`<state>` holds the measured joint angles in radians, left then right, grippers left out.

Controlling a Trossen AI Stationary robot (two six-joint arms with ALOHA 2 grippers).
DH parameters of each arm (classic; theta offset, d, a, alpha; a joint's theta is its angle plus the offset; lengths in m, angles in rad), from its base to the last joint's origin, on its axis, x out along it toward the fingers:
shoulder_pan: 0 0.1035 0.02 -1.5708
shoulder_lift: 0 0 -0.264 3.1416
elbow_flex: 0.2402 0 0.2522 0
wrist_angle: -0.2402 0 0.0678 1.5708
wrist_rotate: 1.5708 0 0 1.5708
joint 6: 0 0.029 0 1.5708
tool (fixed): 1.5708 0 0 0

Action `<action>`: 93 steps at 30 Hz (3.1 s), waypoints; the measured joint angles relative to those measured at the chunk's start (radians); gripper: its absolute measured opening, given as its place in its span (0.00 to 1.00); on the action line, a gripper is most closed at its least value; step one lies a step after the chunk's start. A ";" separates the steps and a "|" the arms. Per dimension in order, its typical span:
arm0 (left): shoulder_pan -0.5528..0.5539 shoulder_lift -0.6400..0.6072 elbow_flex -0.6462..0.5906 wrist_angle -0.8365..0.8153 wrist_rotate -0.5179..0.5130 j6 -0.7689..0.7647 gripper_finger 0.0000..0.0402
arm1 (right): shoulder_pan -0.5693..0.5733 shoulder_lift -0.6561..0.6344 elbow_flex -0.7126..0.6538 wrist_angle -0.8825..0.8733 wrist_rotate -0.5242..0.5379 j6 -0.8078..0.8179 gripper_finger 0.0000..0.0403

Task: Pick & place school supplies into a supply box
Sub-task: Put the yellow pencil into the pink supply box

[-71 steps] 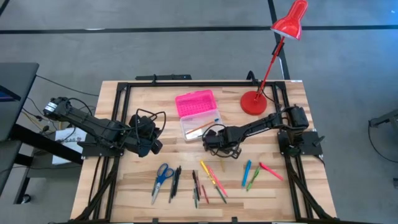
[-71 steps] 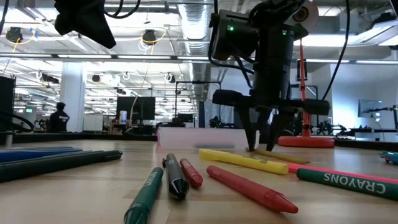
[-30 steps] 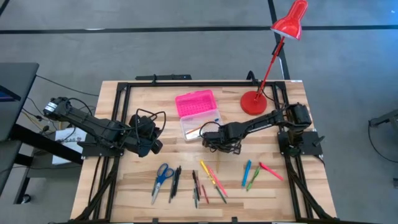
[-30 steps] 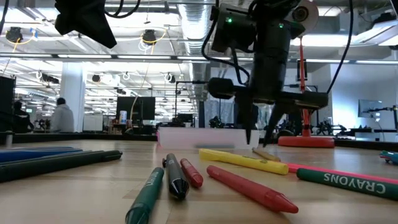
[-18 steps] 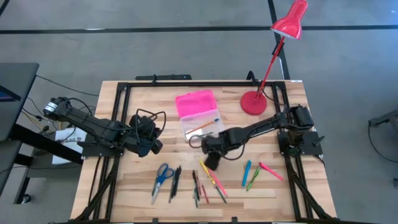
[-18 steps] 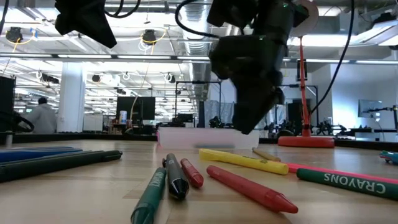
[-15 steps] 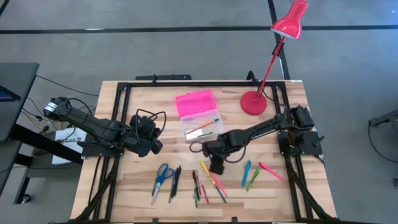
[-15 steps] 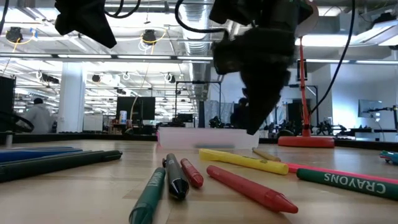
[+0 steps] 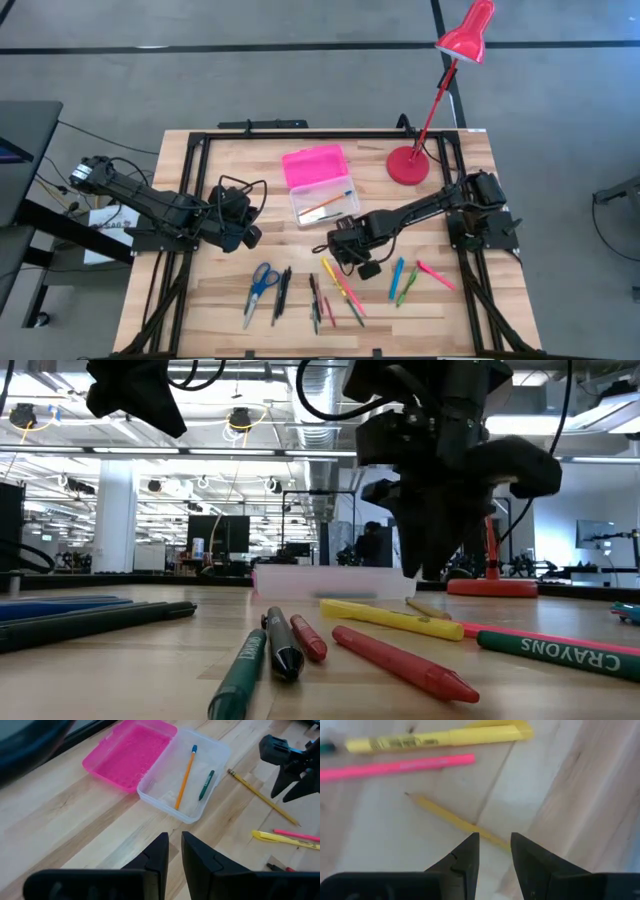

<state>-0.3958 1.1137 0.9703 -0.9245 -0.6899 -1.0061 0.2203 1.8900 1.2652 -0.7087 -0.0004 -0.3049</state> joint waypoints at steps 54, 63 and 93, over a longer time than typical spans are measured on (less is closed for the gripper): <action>-0.009 0.001 -0.008 -0.001 -0.033 -0.010 0.11 | -0.040 0.059 -0.054 -0.017 0.032 0.305 0.06; -0.009 0.001 -0.008 0.000 -0.037 -0.010 0.11 | -0.040 0.060 -0.055 -0.013 0.028 0.339 0.04; -0.008 0.001 -0.008 0.000 -0.037 -0.009 0.11 | -0.070 0.058 0.055 -0.195 -0.029 0.323 0.00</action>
<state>-0.4042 1.1145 0.9619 -0.9245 -0.7269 -1.0153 0.1508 1.9481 1.3205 -0.9037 -0.0292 0.0185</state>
